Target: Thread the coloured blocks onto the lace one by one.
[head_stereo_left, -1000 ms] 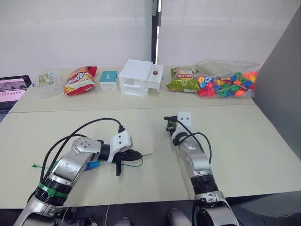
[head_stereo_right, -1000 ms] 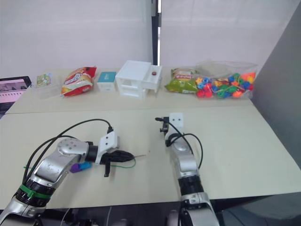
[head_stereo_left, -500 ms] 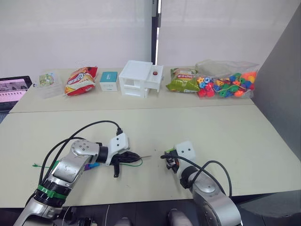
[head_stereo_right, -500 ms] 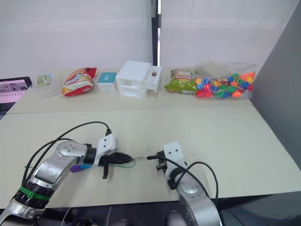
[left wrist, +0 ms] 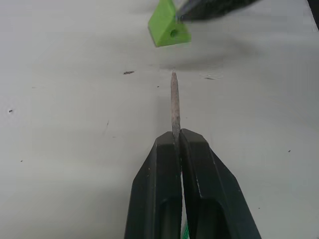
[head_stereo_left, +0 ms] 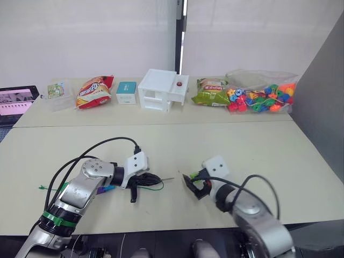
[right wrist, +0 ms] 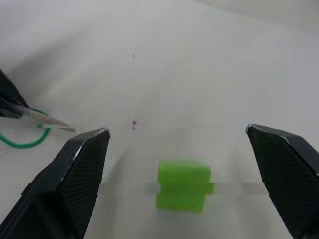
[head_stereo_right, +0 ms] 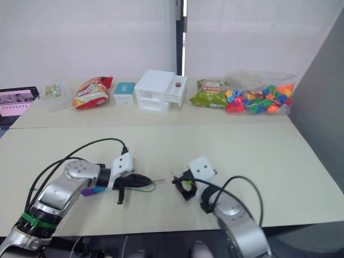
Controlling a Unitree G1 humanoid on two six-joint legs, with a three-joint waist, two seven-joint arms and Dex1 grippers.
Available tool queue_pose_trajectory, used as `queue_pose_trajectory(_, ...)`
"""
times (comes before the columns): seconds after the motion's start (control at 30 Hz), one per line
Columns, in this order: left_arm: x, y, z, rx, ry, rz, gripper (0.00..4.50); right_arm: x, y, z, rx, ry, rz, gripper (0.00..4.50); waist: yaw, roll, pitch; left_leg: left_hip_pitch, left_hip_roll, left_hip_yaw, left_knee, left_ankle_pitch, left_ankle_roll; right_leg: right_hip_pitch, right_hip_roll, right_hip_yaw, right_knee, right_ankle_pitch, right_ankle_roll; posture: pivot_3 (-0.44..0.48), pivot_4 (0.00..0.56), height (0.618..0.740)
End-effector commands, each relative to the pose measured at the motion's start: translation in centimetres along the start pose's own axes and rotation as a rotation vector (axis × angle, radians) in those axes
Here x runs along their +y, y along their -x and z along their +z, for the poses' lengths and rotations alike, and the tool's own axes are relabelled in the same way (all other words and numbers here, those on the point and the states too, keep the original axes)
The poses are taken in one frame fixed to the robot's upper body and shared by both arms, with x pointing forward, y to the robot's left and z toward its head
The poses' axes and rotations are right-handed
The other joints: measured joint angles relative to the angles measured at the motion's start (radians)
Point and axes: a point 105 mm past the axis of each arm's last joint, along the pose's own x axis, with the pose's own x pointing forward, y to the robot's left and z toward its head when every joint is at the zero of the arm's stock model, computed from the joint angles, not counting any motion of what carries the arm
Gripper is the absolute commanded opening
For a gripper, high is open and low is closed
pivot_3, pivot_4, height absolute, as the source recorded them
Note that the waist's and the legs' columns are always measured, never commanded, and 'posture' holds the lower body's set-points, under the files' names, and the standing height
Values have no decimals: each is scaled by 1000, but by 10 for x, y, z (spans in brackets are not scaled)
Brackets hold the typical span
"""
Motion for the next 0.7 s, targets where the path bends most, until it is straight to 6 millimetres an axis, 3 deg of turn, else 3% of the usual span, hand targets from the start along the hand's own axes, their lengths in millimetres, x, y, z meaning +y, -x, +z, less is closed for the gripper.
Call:
queue_pose_trajectory(0.03, 5, 2, 14, -31, -38, 15, 0, 2, 11, 19, -25, 111, 278, 4490, 2, 0, 0, 0, 0, 0, 0, 0, 0, 0, 0, 0, 0, 0, 0, 0, 150, 740)
queue_pose_trajectory(0.13, 6, 1, 14, -33, -37, 15, 0, 1, 21, 15, 42, 184, 518, 4490, 5, 0, 0, -1, 0, 1, 1, 0, 0, 2, 0, 0, -3, 0, 0, 0, 150, 740)
queue_pose_trajectory(0.2, 5, -1, 15, -34, -37, 9, 0, -10, 16, 11, 88, 269, 614, 4490, 6, -1, 1, 0, 0, 1, 1, -1, 1, 2, 0, 0, -2, 0, 0, 0, 150, 740)
queue_pose_trajectory(0.33, 3, -2, 15, -35, -40, 4, 0, -29, 0, 7, 127, 386, 710, 4490, 1, -1, 1, 0, 0, 2, 1, -1, 1, 1, 0, 1, -3, 0, 0, 0, 150, 740)
queue_pose_trajectory(0.47, -1, -3, 15, -41, -40, 4, 0, -45, -21, -14, 229, 548, 841, 4490, -1, -1, 1, -1, 0, 2, 2, -1, 1, 0, -1, 1, -2, 0, 0, 0, 150, 740)
queue_pose_trajectory(0.7, -5, -2, 12, -42, -32, 17, 0, -46, -34, -26, 259, 587, 960, 4490, 5, -1, 1, -3, 0, 2, 2, -1, 1, -2, -1, 0, -1, 0, 0, 0, 150, 740)
